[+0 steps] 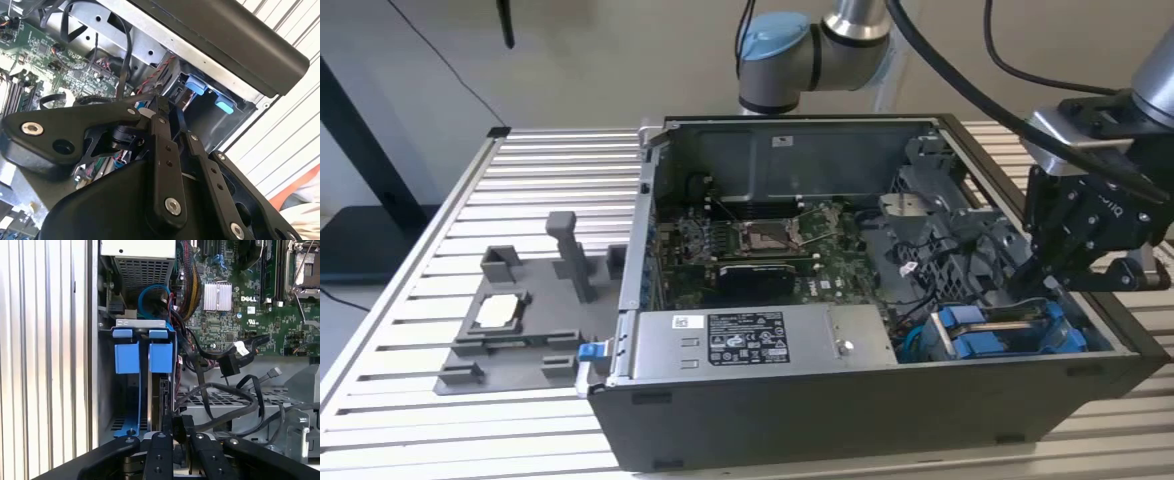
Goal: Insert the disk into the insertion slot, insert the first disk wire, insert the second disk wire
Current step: 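Insert the first disk wire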
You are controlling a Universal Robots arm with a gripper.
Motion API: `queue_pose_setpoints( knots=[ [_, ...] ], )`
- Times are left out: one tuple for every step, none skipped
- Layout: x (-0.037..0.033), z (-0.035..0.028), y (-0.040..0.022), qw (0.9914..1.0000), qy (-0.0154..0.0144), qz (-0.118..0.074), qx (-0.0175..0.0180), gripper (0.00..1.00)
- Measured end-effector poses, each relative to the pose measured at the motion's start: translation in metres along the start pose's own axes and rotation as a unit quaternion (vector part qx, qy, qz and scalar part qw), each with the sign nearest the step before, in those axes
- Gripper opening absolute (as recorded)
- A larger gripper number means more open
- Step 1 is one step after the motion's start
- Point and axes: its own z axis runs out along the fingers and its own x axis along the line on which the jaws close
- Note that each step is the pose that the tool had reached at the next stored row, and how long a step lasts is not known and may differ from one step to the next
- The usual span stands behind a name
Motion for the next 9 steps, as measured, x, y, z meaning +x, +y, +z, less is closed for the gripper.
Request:
queue_pose_setpoints(
  knots=[
    [0.0001, 0.0009, 0.0001, 1.0, 0.0, 0.0, 0.0, 0.2],
    [0.0002, 0.0016, 0.0, 1.0, 0.0, 0.0, 0.0, 0.2],
    [0.0004, 0.0021, 0.0, 1.0, 0.0001, 0.0, 0.0, 0.2],
    [0.0006, 0.0025, 0.0, 1.0, 0.0001, 0.0, 0.0, 0.2],
    [0.0009, 0.0027, -0.0001, 1.0, 0.0001, 0.0, -0.0001, 0.2],
    [0.0011, 0.0031, -0.0003, 1.0, 0.0, 0.0, -0.0001, 0.2],
    [0.0013, 0.0035, -0.0004, 1.0, 0.0, 0.0, -0.0002, 0.2],
    [0.0016, 0.0038, -0.0006, 1.0, 0.0001, 0.0, -0.0002, 0.2],
    [0.0018, 0.0044, -0.0007, 1.0, 0.0, 0.0, -0.0002, 0.2]
  ],
)
